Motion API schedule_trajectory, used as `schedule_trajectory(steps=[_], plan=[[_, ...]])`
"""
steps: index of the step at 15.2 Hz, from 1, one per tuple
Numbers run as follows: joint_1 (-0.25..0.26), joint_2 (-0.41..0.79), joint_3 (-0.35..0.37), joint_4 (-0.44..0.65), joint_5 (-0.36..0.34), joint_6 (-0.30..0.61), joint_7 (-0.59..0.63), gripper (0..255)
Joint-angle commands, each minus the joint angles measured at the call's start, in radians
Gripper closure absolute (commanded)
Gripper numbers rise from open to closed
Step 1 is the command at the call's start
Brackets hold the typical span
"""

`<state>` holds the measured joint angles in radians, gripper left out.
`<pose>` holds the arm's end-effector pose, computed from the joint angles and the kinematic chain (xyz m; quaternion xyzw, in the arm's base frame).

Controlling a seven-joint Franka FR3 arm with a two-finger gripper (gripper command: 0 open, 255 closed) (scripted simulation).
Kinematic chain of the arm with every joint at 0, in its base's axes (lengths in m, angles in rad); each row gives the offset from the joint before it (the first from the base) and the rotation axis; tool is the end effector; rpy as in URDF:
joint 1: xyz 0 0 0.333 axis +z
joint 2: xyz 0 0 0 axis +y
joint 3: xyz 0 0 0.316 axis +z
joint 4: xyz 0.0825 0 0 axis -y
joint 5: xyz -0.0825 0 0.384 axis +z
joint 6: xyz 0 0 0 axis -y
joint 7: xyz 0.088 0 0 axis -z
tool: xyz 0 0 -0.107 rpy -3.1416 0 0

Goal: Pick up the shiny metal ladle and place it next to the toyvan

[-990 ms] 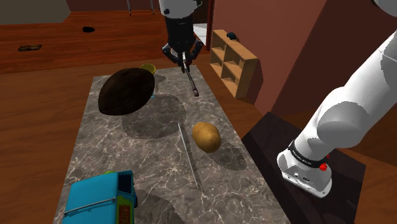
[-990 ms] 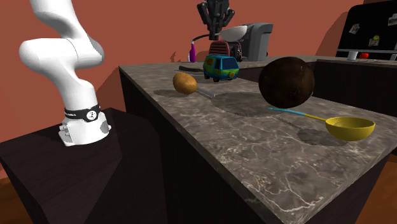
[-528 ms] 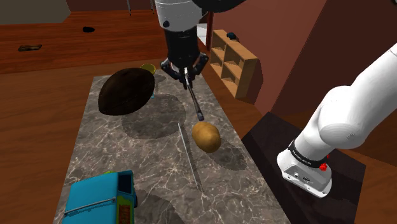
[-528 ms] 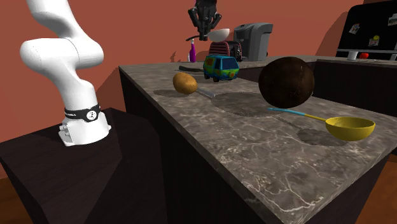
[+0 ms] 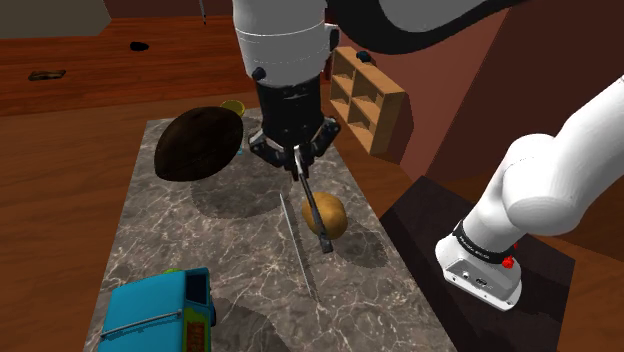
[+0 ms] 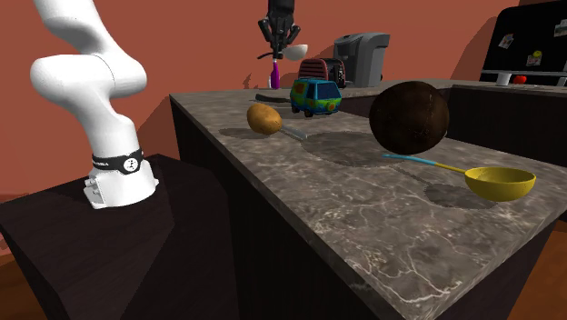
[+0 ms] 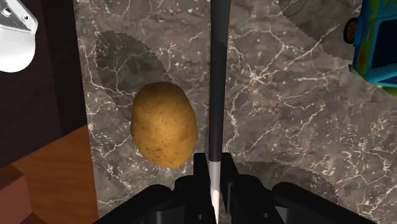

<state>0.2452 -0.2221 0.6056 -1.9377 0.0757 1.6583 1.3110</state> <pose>0.3034 0.3908 0.5525 0.9690 -0.2412 -0.0003 0.0538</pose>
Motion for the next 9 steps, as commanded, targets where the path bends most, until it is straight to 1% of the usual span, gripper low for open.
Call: schedule_trajectory(steps=[1,5,9], plan=[[0.018,-0.004,0.027,0.009,0.011,-0.012,0.045,255],[0.054,0.006,0.091,0.029,0.026,-0.019,0.144,255],[0.088,0.040,0.163,0.067,0.026,-0.025,0.254,255]])
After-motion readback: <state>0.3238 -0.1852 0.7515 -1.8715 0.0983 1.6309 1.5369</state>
